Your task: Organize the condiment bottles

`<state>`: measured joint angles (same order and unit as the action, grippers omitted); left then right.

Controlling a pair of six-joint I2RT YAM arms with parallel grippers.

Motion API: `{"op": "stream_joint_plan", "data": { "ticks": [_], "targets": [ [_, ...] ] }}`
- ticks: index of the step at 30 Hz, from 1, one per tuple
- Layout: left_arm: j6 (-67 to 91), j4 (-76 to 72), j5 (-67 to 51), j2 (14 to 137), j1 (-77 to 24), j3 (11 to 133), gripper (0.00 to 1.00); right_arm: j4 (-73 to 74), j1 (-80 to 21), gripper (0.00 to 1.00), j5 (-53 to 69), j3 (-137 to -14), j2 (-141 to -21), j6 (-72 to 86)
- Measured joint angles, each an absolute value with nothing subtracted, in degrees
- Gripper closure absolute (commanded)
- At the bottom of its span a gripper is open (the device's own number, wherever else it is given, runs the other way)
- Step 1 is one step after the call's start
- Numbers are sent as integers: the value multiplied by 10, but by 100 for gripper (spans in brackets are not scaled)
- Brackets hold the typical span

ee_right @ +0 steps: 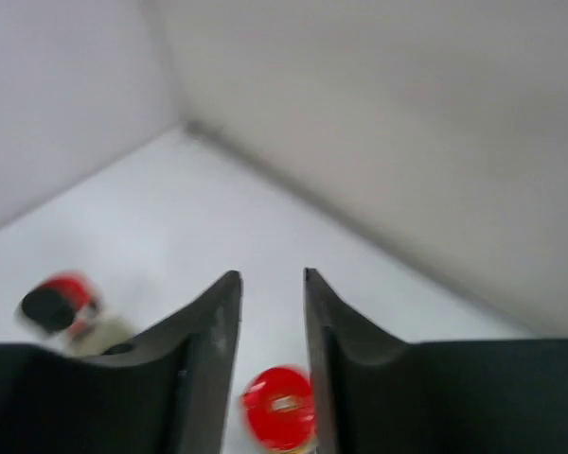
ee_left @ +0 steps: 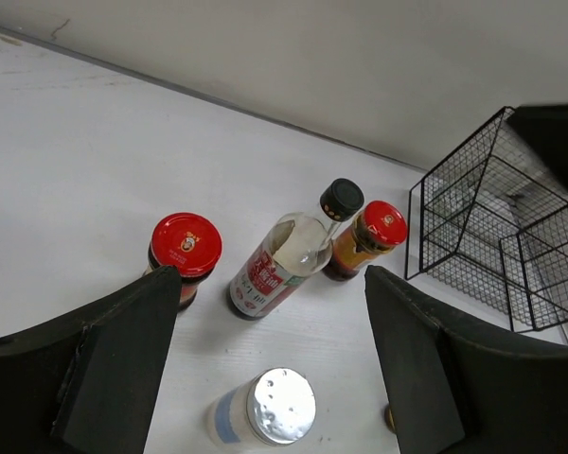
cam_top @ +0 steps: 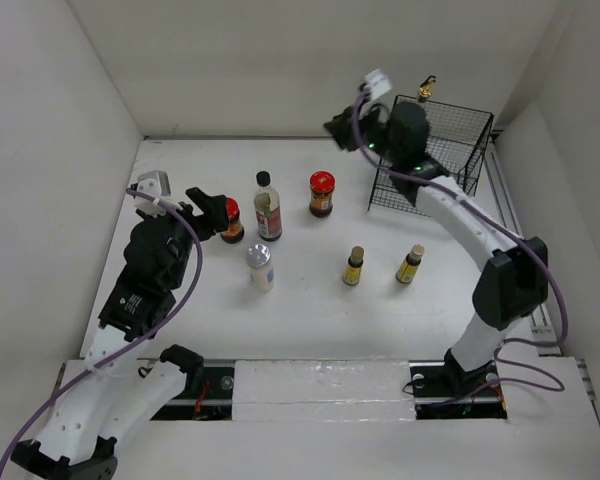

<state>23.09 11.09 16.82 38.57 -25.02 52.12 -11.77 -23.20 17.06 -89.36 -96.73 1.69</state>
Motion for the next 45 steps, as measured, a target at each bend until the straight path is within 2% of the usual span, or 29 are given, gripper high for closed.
{"op": "stream_joint_plan", "data": {
  "ticks": [3,6,15,26,33,35,37,38,39,41,45],
  "targets": [
    [234,112,177,383,-250,521,26,-96,-296,33,219,-863,-1007,-21],
    [235,114,180,381,-250,521,26,-79,-340,21,254,-823,-1021,-46],
    [235,115,179,381,-250,521,26,-93,-359,18,290,-803,-1025,-75],
    [234,114,169,381,-250,521,27,-99,-384,20,298,-902,-1111,-79],
    [234,114,165,381,-250,521,27,-131,-387,29,291,-926,-1147,-66],
    [234,114,163,381,-250,521,27,-148,-387,38,285,-926,-1154,-57],
    [234,114,161,381,-250,521,27,-162,-387,42,279,-926,-1159,-46],
    [234,114,160,381,-250,521,27,-170,-387,55,277,-926,-1159,-39],
    [234,114,159,381,-250,521,27,-179,-387,64,276,-926,-1160,-33],
    [234,114,158,381,-250,521,27,-193,-387,78,270,-926,-1160,-16],
    [234,114,156,381,-250,521,27,-204,-387,88,262,-924,-1162,8]
  ]
}}
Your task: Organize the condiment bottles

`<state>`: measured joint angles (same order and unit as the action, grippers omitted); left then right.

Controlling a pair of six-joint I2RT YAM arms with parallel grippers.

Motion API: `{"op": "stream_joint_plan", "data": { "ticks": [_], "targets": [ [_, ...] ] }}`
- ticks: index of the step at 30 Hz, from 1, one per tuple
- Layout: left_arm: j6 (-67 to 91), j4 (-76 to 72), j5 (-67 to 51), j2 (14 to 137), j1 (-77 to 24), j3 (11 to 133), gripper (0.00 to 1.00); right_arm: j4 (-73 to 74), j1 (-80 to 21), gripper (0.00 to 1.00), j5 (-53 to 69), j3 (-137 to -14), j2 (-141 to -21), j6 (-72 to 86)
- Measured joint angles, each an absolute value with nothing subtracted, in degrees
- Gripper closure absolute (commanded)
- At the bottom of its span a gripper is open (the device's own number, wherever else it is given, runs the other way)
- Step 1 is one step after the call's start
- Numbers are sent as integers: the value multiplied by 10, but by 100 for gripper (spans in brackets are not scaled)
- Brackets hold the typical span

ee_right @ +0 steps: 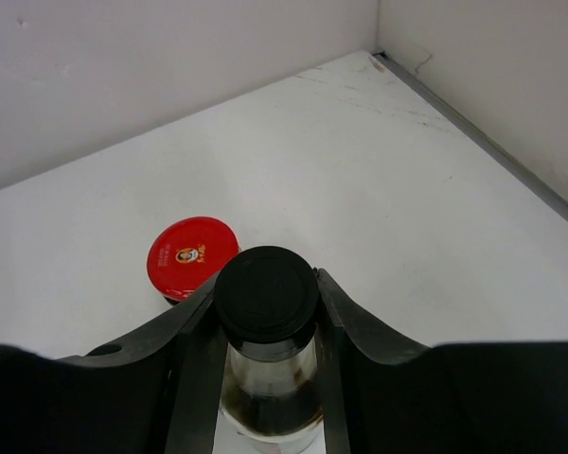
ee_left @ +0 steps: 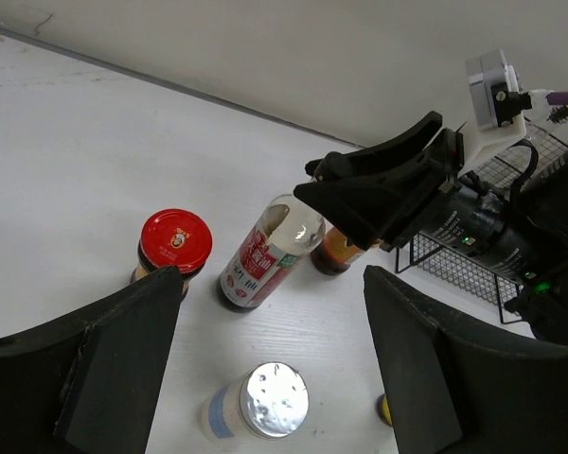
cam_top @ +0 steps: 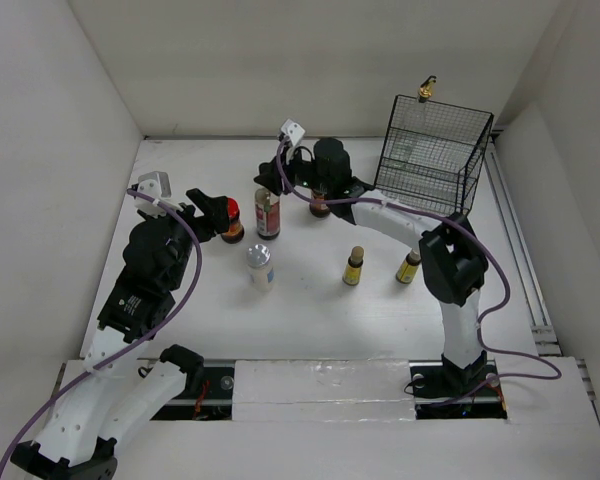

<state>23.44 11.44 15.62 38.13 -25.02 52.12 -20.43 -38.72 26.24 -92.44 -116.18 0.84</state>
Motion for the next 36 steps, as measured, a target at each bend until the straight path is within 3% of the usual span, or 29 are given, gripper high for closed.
{"op": "stream_joint_plan", "data": {
  "ticks": [6,12,19,27,36],
  "targets": [
    [234,114,155,381,-250,521,27,-206,-387,94,239,-915,-1129,44],
    [231,114,154,380,-250,521,27,-187,-371,94,175,-915,-1004,58],
    [230,114,151,376,-250,521,27,-183,-233,97,102,-948,-878,106],
    [230,114,147,377,-250,521,27,-80,-46,98,37,-1002,-900,118],
    [230,114,136,381,-250,521,27,2,39,98,10,-1128,-1027,116]
  ]
}}
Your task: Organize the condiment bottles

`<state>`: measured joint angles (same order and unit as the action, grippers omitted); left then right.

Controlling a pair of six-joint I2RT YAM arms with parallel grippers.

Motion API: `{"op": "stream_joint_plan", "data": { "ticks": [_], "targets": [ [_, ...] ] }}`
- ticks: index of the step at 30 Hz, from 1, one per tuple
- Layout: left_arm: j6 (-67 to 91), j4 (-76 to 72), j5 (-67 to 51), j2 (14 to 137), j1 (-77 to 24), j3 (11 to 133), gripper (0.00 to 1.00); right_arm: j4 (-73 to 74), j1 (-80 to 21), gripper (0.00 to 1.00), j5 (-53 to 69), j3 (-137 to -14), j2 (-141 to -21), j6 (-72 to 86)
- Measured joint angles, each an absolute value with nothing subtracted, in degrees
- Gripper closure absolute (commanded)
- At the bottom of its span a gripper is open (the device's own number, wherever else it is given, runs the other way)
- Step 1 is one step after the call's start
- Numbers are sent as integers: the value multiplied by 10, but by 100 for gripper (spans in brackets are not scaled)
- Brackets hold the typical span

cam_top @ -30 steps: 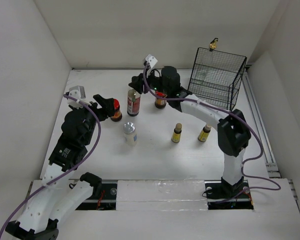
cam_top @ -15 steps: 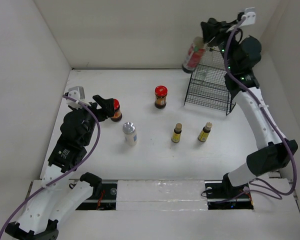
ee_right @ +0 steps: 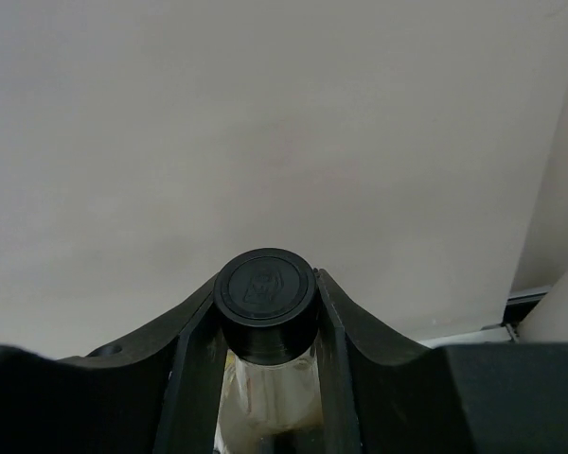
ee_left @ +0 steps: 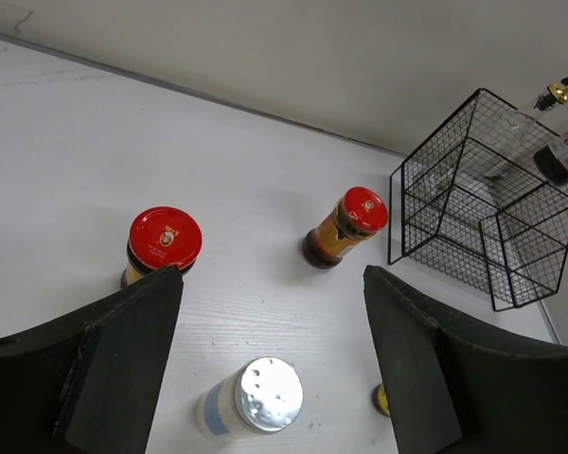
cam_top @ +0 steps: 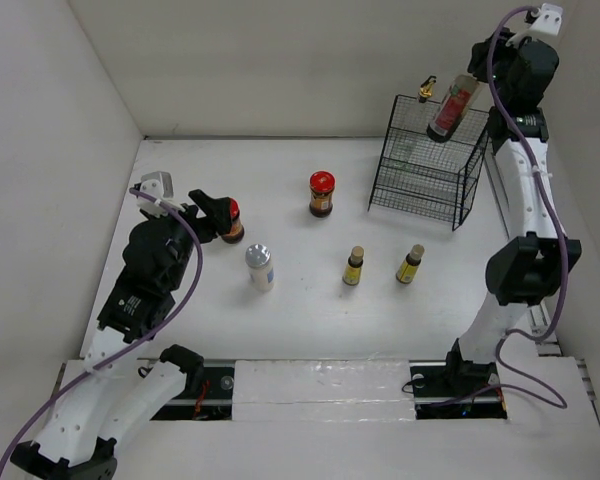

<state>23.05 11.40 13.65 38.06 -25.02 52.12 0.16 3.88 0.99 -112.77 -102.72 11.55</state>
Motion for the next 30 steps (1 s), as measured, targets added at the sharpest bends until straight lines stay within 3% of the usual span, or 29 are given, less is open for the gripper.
{"op": "stream_joint_plan", "data": {
  "ticks": [9,15,30],
  "targets": [
    [230,114,135,393,-250,521,27,31,59,99,-26,-1282,-1148,111],
    [230,114,135,403,-250,521,27,35,59,99,-44,-1299,-1160,111],
    [230,114,135,404,-250,521,27,-48,16,100,-111,-1070,-1151,56]
  ]
}}
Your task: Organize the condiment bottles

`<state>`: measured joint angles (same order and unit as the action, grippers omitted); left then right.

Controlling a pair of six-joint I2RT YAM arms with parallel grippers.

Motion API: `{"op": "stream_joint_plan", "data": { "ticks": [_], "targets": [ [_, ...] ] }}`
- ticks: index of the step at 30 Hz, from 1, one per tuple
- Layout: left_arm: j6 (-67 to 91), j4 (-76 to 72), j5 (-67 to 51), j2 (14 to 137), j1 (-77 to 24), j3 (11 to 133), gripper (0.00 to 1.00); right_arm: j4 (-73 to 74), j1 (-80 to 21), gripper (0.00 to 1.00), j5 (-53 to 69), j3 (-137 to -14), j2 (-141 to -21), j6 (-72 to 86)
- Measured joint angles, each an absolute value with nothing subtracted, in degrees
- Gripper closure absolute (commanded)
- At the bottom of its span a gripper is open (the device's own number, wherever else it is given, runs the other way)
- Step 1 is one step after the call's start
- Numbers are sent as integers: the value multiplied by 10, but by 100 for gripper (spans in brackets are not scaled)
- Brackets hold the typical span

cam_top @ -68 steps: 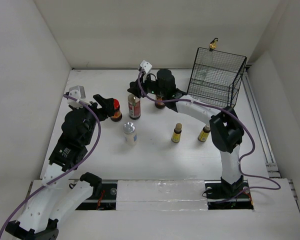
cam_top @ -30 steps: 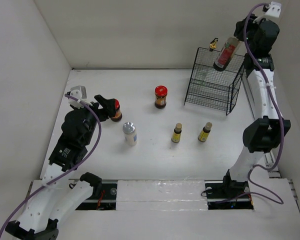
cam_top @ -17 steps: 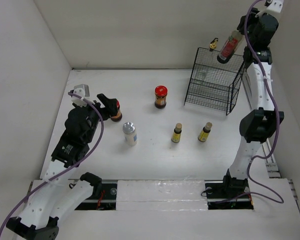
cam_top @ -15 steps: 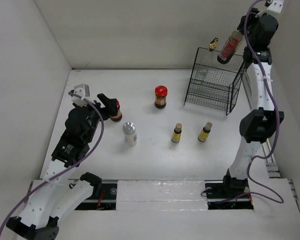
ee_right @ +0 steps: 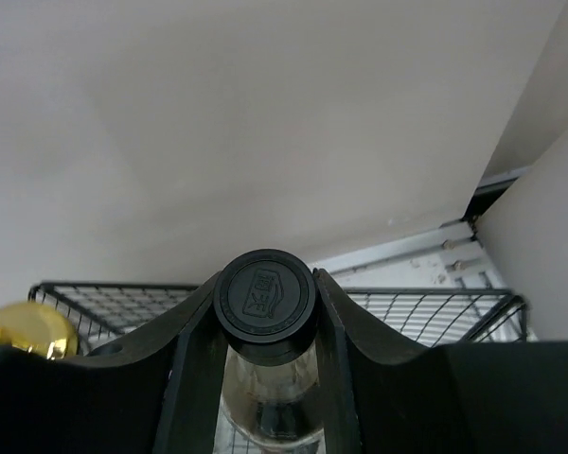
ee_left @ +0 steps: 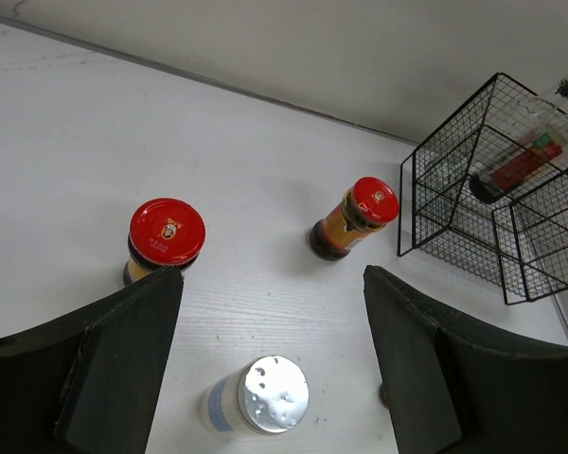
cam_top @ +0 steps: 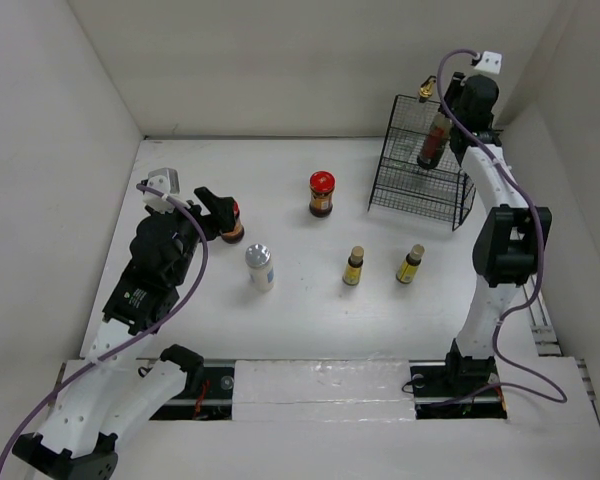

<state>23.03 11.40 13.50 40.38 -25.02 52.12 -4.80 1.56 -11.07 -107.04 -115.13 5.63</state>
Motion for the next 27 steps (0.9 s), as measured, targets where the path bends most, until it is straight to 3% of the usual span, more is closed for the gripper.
{"op": "stream_joint_plan", "data": {
  "ticks": [5,9,14,21,27],
  "targets": [
    [230,114,135,403,-250,521,27,-64,-3,99,-118,-1041,-1151,53],
    [230,114,135,402,-250,521,27,-84,-12,91,-123,-1026,-1151,53],
    [230,114,134,396,-250,521,27,-105,-13,58,-132,-1007,-1151,51],
    [230,114,131,391,-250,521,27,-136,-12,34,-136,-985,-1132,56],
    [230,114,130,388,-250,521,27,-133,-4,27,-131,-984,-1072,74]
  ]
}}
